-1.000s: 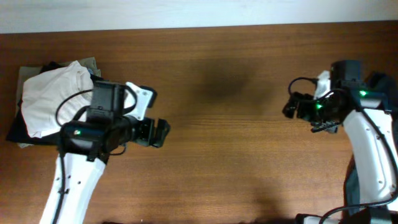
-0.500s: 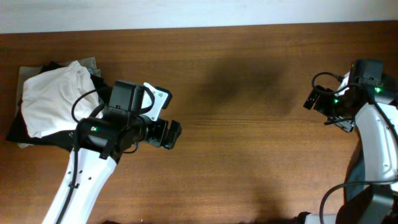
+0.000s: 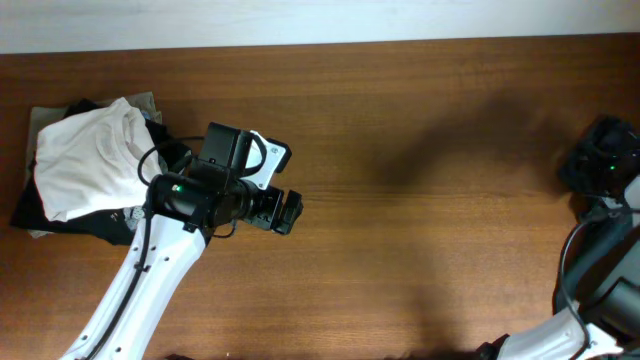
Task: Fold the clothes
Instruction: 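Reach right gripper to the dark green t-shirt and drag it to center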
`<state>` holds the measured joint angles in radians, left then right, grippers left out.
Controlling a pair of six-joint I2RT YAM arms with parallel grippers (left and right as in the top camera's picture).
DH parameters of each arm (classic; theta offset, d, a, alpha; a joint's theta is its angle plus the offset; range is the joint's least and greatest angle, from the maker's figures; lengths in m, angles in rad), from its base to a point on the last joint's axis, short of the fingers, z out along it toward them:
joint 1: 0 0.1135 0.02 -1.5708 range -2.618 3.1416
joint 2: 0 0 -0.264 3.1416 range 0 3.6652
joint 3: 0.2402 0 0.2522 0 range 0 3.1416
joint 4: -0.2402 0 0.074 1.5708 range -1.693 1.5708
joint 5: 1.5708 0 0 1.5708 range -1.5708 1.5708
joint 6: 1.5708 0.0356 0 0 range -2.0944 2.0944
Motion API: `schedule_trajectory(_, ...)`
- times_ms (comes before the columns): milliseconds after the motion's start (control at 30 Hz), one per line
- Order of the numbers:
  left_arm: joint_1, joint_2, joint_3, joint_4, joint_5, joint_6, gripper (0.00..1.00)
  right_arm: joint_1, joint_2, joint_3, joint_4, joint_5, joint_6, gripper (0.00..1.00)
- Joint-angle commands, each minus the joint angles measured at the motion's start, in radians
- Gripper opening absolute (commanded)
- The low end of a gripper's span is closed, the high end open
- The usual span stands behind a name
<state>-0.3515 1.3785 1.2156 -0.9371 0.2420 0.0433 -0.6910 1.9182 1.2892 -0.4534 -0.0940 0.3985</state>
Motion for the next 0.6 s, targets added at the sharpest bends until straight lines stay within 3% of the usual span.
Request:
schedule_trajectory(0,-0.004,0.002,0.014,0.001,-0.003,-0.010,0.99,0.003,0.106,0.013,0.092,-0.024,0.003,0.87)
schedule_trajectory(33,-0.004,0.002,0.014,0.001,-0.001,-0.010,0.99,0.004,0.127,0.013,0.112,-0.026,0.004,0.80)
schedule_trajectory(67,-0.004,0.002,0.014,0.002,0.002,-0.010,0.99,0.006,0.139,0.013,0.124,-0.031,0.003,0.49)
schedule_trajectory(133,-0.004,0.002,0.014,0.002,0.001,-0.010,0.99,0.029,0.116,0.013,0.111,-0.078,-0.028,0.04)
schedule_trajectory(267,-0.004,0.001,0.033,0.005,-0.003,-0.010,0.99,0.184,-0.053,0.042,-0.055,-0.166,-0.054,0.04)
schedule_trajectory(367,-0.004,0.001,0.129,0.003,-0.004,-0.009,0.99,0.477,-0.138,0.043,-0.208,-0.165,-0.048,0.04)
schedule_trajectory(467,-0.004,0.001,0.207,-0.012,-0.004,-0.005,0.99,0.797,-0.127,0.043,-0.240,-0.156,-0.042,0.07)
schedule_trajectory(533,-0.004,0.001,0.214,-0.029,-0.004,-0.005,0.99,0.969,-0.128,0.051,-0.248,0.004,-0.041,0.74)
schedule_trajectory(567,-0.004,0.002,0.214,-0.039,-0.003,-0.005,0.99,0.985,-0.128,0.064,-0.264,0.048,-0.041,0.80)
